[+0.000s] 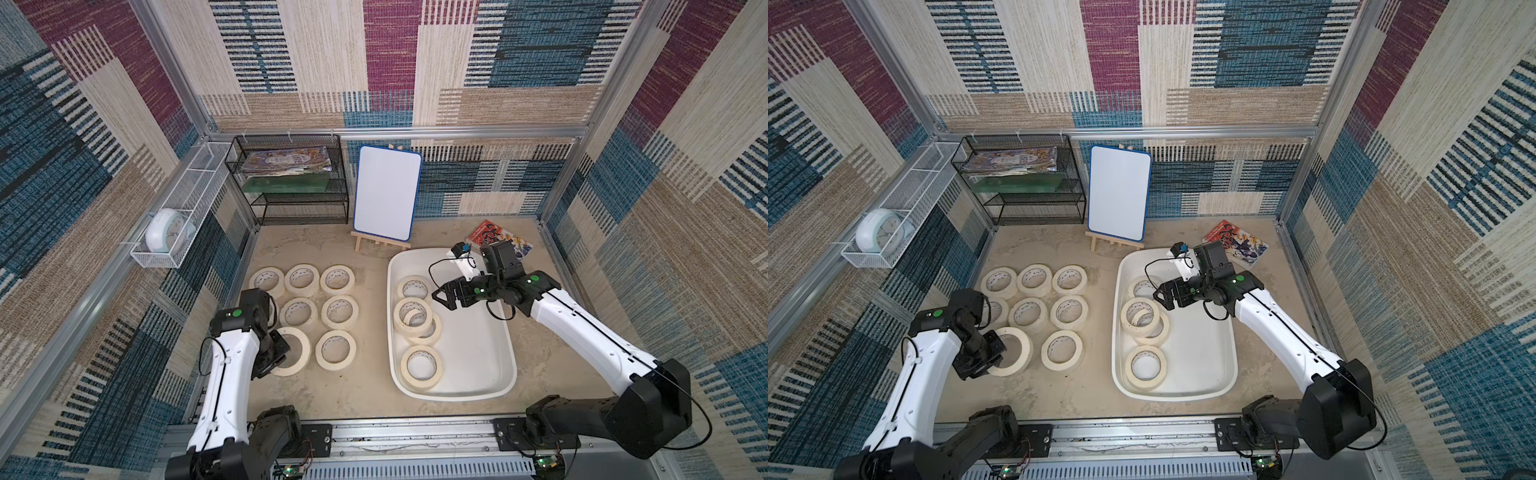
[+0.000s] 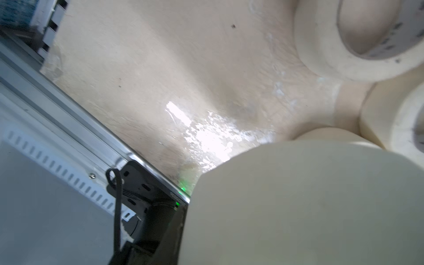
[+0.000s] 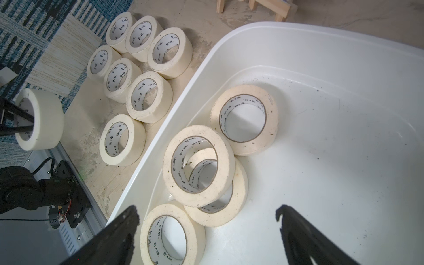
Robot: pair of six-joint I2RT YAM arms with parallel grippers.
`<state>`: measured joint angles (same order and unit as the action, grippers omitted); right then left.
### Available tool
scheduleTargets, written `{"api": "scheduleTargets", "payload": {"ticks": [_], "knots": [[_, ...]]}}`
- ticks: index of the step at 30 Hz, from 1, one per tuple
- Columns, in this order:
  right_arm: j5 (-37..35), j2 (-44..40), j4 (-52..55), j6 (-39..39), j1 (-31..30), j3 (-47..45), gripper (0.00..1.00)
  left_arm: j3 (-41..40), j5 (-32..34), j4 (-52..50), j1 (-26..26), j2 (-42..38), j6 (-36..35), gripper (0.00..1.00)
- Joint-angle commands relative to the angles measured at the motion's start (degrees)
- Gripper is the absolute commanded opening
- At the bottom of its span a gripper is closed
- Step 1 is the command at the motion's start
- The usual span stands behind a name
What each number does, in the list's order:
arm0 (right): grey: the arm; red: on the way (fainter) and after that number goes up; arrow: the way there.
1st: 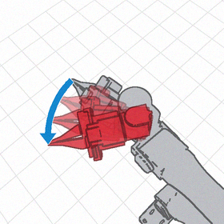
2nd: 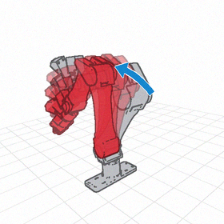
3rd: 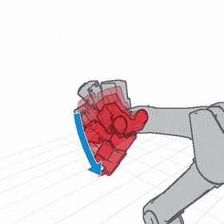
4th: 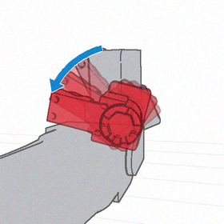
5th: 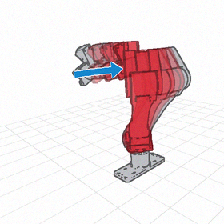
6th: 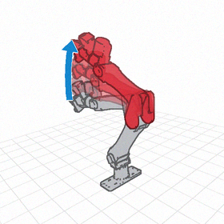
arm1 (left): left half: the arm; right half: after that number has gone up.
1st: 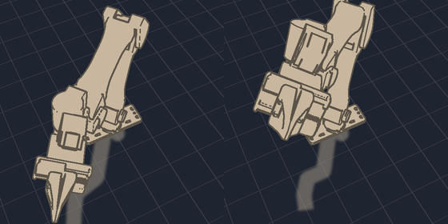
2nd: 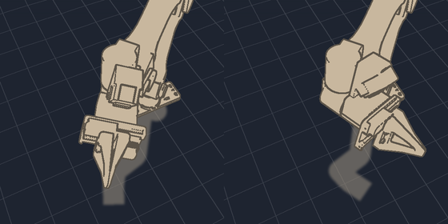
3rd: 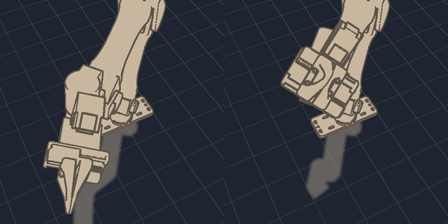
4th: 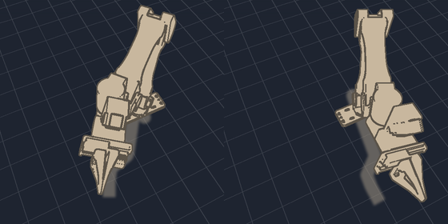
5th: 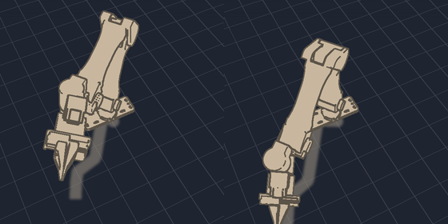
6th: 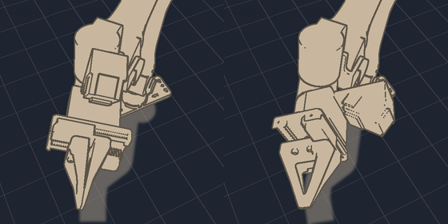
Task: Take out the art tape in the storage box
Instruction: Place the art tape at the center of the board.
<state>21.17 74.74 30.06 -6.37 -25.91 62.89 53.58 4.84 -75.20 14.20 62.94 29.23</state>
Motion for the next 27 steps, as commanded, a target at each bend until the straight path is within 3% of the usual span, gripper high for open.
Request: {"api": "scheduleTargets", "payload": {"ticks": [1,8,14,17,20,22,27], "knots": [[0.73,-1.00,-1.72,0.44,-0.01,-0.14,0.99,-0.87,-6.03,-1.91,1.04,4.30,-8.68,0.00],[0.89,-2.61,-1.84,0.83,0.01,-0.14,0.99,-1.16,-6.02,0.71,1.08,15.54,-9.57,0.00],[1.07,-5.14,-1.80,0.97,0.00,-0.23,0.99,3.85,-3.78,-1.01,1.47,31.51,-11.17,0.04],[1.55,-5.99,-2.07,0.92,-0.02,-0.32,0.99,6.18,-0.89,-2.23,1.96,34.04,-10.59,0.02],[2.42,-6.44,-2.29,0.75,0.02,-0.32,0.99,10.69,2.93,-3.58,2.72,35.40,-10.02,0.07],[2.82,-6.79,-2.39,0.66,0.02,-0.36,0.99,15.27,10.63,-4.90,2.01,36.92,-9.58,0.09],[2.13,-6.98,-2.55,0.58,-0.02,-0.49,0.99,16.35,9.69,-3.24,1.22,43.19,-10.51,0.08]]}}
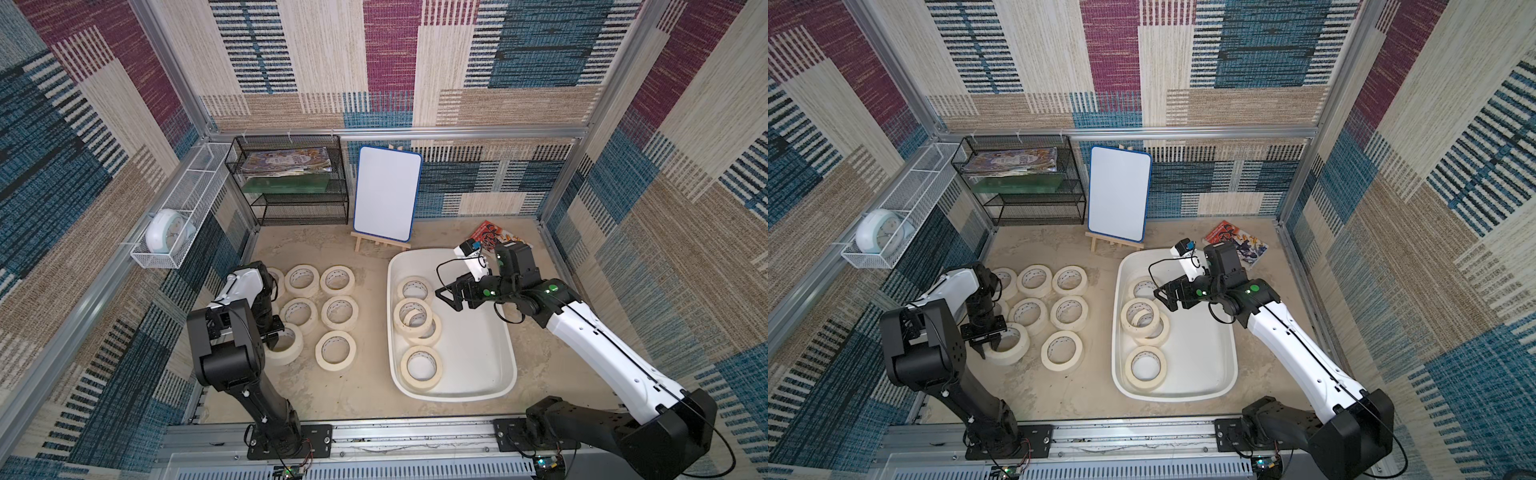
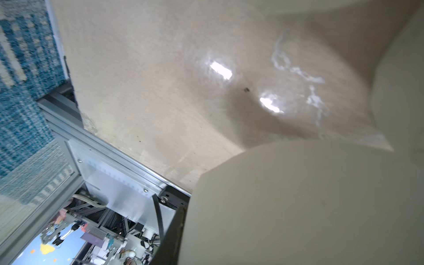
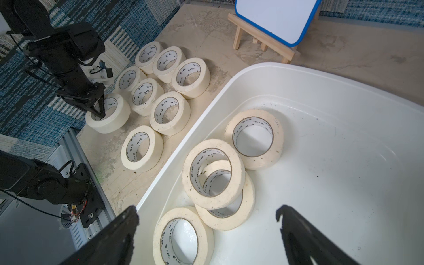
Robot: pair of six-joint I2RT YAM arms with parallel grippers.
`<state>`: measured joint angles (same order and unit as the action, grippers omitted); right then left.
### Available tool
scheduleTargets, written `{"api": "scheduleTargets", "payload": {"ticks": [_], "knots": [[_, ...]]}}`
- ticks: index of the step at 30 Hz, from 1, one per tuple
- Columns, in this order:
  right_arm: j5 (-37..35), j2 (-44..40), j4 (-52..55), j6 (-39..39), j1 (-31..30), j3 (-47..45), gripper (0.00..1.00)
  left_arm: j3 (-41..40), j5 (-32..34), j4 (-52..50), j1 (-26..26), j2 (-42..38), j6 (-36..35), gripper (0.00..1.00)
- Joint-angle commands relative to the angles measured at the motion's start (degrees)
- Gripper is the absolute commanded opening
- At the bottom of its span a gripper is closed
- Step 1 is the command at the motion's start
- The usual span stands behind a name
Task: Take out the art tape in the storage box
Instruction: Place the art tape at the center of the board.
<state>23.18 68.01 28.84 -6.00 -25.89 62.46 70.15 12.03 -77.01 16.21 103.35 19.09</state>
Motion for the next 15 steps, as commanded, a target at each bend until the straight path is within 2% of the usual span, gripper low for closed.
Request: {"api": "scheduleTargets", "payload": {"ticks": [1,4,5,6,10,13,15], "knots": [[0.03,-0.16,-1.41,0.11,-0.03,-0.05,1.00,-0.10,2.38,-1.40,-1.16,4.22,-0.40,0.08],[0.05,-0.07,-1.74,-0.06,0.01,-0.18,1.00,-0.05,2.35,-1.43,-2.88,6.89,-0.37,0.09],[-0.04,-0.07,-1.90,-0.15,0.05,-0.18,1.00,-0.02,2.21,-1.40,-3.59,7.11,-0.50,0.12],[-0.30,0.10,-1.87,-0.15,0.06,-0.10,1.00,-0.07,1.97,-1.31,-4.18,7.06,-0.57,0.19],[-0.59,0.55,-1.95,-0.24,0.14,0.04,1.00,-0.35,0.26,-0.96,-4.43,4.05,-1.39,0.62],[-0.50,0.70,-1.85,-0.41,0.20,0.29,1.00,-0.48,-1.43,-1.05,-4.43,-0.31,-2.29,0.83],[-0.94,1.02,-1.57,-0.58,0.23,0.59,1.00,-0.29,-2.67,-1.20,-4.67,-3.33,-2.98,0.91]]}}
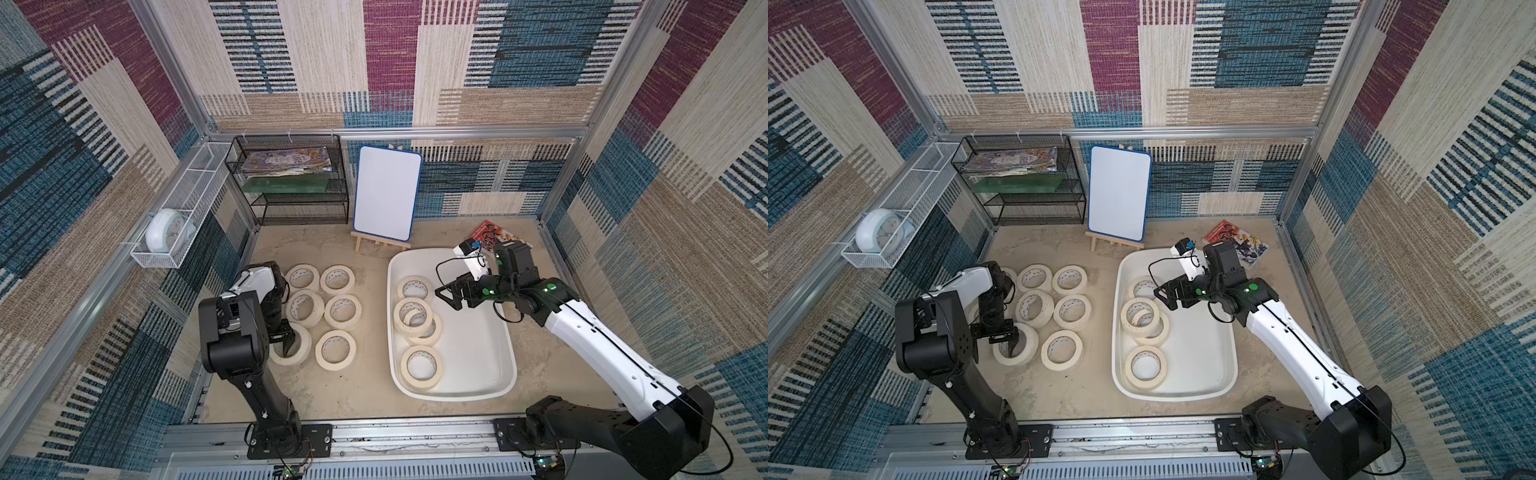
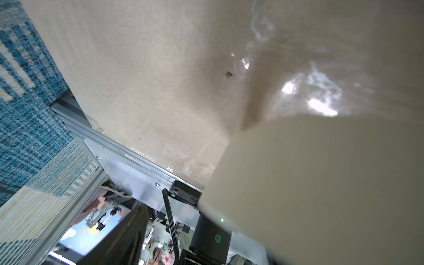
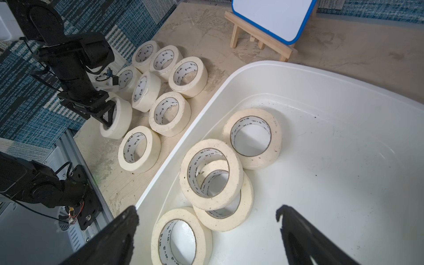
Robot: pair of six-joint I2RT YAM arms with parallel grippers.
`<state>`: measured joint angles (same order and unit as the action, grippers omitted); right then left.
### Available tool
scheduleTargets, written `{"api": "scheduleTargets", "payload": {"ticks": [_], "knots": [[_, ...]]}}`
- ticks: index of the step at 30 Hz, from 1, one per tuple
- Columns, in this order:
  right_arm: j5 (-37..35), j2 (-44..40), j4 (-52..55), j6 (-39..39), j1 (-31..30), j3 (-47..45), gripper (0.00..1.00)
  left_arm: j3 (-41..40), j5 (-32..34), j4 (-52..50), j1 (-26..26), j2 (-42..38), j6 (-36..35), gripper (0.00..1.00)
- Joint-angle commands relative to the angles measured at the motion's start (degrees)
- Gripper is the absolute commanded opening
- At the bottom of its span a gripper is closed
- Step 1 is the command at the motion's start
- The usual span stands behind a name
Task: Take out the art tape in the storage box
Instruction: Place the art tape at the center of the board, then pick up the art tape from the storage box.
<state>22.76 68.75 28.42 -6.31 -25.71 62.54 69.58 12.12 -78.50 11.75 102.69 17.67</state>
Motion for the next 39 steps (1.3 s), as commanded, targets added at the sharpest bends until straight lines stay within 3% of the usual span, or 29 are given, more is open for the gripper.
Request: {"api": "scheduleTargets", "payload": {"ticks": [1,7,11,14,17,20,24,28,39], "knots": [[-1.06,0.54,-0.88,-0.35,0.05,0.77,1.00,0.52,-3.59,0.12,-0.24,-4.47,-1.91,0.94],[-3.94,3.40,0.32,-2.52,1.00,0.68,0.99,6.01,-4.71,-2.70,-1.29,-14.79,-2.49,0.96],[-4.57,7.80,-1.07,-5.38,1.71,-1.25,1.00,10.63,-6.39,-2.58,-5.60,-20.91,-1.31,0.95],[-3.63,12.60,-2.51,-7.28,1.74,-1.53,0.96,12.83,-5.95,-1.10,-12.77,-22.87,0.33,0.95],[0.98,18.17,-0.02,-5.96,1.47,1.70,0.84,12.20,-6.49,3.66,-20.33,-24.08,2.01,0.95],[-1.26,21.13,-1.06,-8.43,-0.90,2.66,0.78,9.62,-4.01,10.76,-26.67,-25.75,3.75,0.95],[-4.89,25.73,1.27,-10.00,-4.84,6.09,0.76,6.38,3.57,18.63,-34.46,-27.07,5.31,0.95],[-7.68,31.18,2.42,-10.82,-7.24,7.77,0.72,3.89,6.58,26.37,-40.52,-26.61,5.62,0.95],[-12.09,33.23,3.05,-13.03,-7.68,9.00,0.24,8.10,3.93,33.17,-51.74,-21.17,4.73,0.96]]}}
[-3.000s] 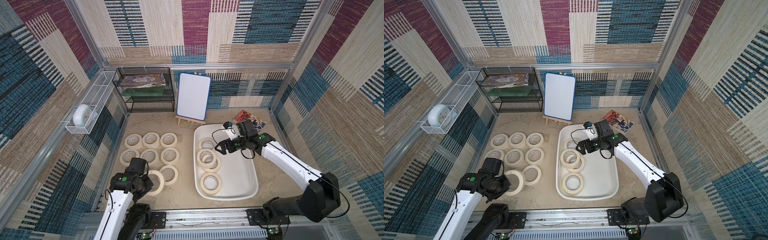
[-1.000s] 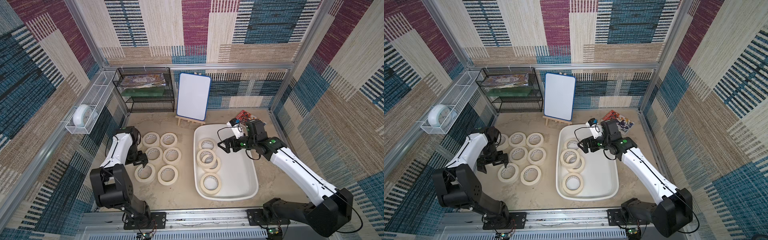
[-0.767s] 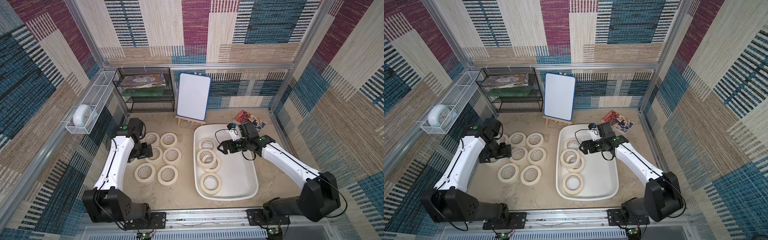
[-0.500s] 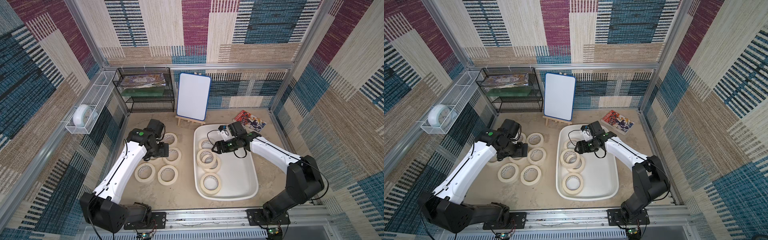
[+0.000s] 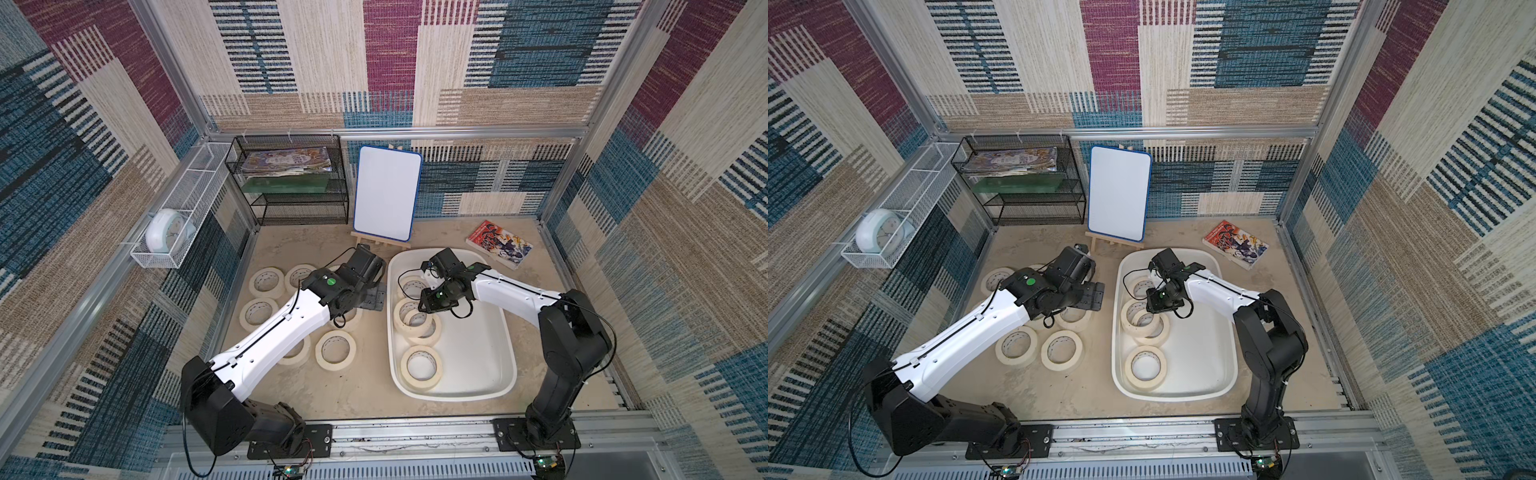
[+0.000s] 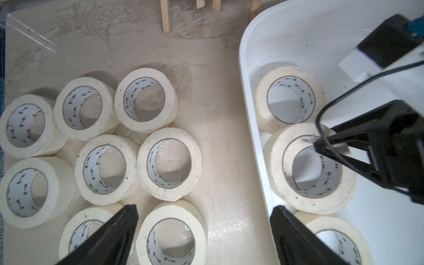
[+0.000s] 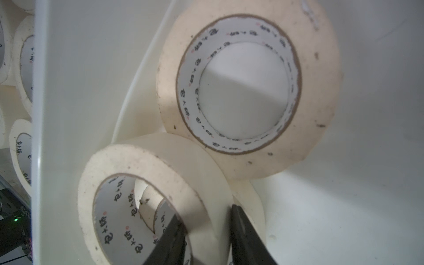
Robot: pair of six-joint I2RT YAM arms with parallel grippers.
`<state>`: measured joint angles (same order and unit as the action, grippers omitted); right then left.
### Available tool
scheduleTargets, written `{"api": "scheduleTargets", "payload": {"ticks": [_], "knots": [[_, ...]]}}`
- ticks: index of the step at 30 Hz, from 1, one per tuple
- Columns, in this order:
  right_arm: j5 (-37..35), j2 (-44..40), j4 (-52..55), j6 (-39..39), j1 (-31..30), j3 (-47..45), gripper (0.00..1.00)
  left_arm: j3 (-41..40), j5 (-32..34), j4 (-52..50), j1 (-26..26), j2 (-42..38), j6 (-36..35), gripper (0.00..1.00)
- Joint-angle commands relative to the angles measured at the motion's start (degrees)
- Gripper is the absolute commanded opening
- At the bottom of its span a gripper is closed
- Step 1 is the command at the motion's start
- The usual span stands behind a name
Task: Take out the art tape in the storage box
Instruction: Pick up the art tape from the storage box.
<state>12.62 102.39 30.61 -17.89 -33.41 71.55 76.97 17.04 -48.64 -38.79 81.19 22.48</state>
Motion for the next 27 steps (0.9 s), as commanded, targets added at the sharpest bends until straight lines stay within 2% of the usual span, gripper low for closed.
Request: {"api": "scheduleTargets", "payload": {"ticks": [1,3,4,14,23,25,27], "knots": [[-2.39,-0.84,1.01,-1.45,0.10,-0.01,0.19,0.81,-1.29,3.75,-1.73,0.37,0.00,0.96],[-3.74,-1.82,1.72,-1.48,0.01,-0.07,0.04,0.60,-1.97,4.92,-2.64,0.72,0.03,0.96],[-4.28,-2.37,2.10,-1.45,0.01,-0.01,0.00,0.49,-2.22,5.29,-2.91,0.93,0.14,0.96],[-9.60,-12.11,7.13,-1.77,-0.17,3.04,0.00,1.01,-9.30,10.85,-5.86,6.05,1.91,0.97],[-9.68,-14.45,7.20,-2.59,-2.35,2.99,0.00,3.15,-12.97,14.56,-6.07,11.18,3.57,0.97],[-9.45,-14.80,6.90,-2.76,-2.75,2.81,0.00,4.12,-12.49,13.66,-6.12,12.35,3.16,0.93],[-9.57,-15.11,6.76,-2.85,-2.94,2.80,0.00,4.75,-11.40,12.66,-6.13,13.48,2.86,0.84]]}}
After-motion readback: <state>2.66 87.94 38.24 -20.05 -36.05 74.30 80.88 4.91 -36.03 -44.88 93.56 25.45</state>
